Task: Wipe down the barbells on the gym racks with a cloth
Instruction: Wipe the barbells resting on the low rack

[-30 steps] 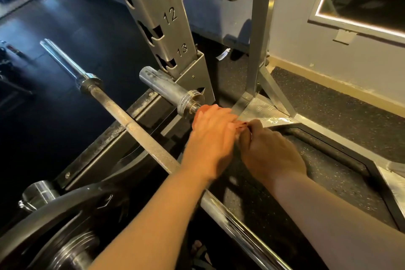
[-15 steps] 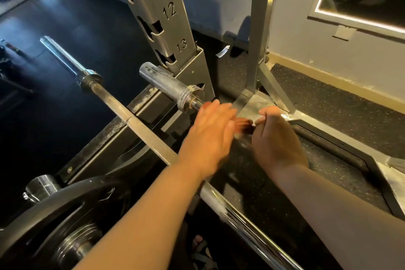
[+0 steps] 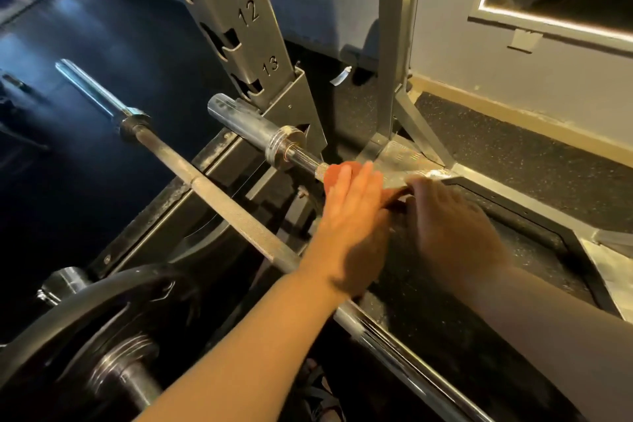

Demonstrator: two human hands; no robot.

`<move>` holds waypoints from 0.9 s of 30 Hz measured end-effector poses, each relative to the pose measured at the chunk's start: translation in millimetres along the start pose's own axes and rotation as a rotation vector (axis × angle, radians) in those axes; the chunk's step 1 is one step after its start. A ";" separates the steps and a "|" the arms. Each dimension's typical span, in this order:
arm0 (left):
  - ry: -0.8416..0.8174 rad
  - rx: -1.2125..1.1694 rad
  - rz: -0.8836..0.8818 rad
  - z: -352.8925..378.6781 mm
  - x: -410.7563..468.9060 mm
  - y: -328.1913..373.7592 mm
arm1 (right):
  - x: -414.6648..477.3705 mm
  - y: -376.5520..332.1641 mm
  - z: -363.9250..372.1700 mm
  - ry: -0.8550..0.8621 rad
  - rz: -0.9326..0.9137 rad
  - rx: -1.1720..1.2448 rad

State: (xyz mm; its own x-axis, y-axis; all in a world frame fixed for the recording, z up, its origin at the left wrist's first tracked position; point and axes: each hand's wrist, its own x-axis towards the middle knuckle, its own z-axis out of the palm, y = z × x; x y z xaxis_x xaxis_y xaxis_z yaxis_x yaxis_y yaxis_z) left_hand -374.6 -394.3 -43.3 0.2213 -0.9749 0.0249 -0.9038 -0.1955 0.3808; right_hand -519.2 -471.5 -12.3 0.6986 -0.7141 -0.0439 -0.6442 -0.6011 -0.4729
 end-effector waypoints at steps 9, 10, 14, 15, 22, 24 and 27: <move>0.194 -0.212 -0.327 2.1 15.5 -0.1 | 5.2 0.8 -2.0 -0.042 0.144 0.057; 0.188 -0.230 -0.307 9.7 13.2 12.3 | 5.0 1.3 -2.1 -0.042 0.152 0.065; 0.103 -0.242 -0.051 22.1 -16.7 38.1 | 6.3 1.3 -0.2 -0.057 0.146 0.084; 0.074 -0.228 -0.050 11.5 -16.6 35.5 | 6.5 1.9 0.4 -0.049 0.157 0.112; 0.153 -0.090 -0.222 -22.2 11.2 -35.0 | 6.5 6.1 4.0 -0.024 0.175 0.132; 0.185 -0.193 -0.313 -15.7 13.7 -27.9 | 7.6 7.3 5.1 -0.021 0.180 0.148; 0.205 -0.176 -0.239 -2.9 8.3 7.9 | 7.6 5.6 3.6 -0.022 0.192 0.165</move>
State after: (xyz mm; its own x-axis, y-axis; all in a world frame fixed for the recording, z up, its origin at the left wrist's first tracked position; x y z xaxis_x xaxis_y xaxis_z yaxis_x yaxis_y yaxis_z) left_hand -378.8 -403.7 -37.4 0.5040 -0.8585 0.0944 -0.7447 -0.3765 0.5511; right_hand -516.3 -479.1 -18.4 0.5762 -0.8004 -0.1652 -0.7074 -0.3873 -0.5913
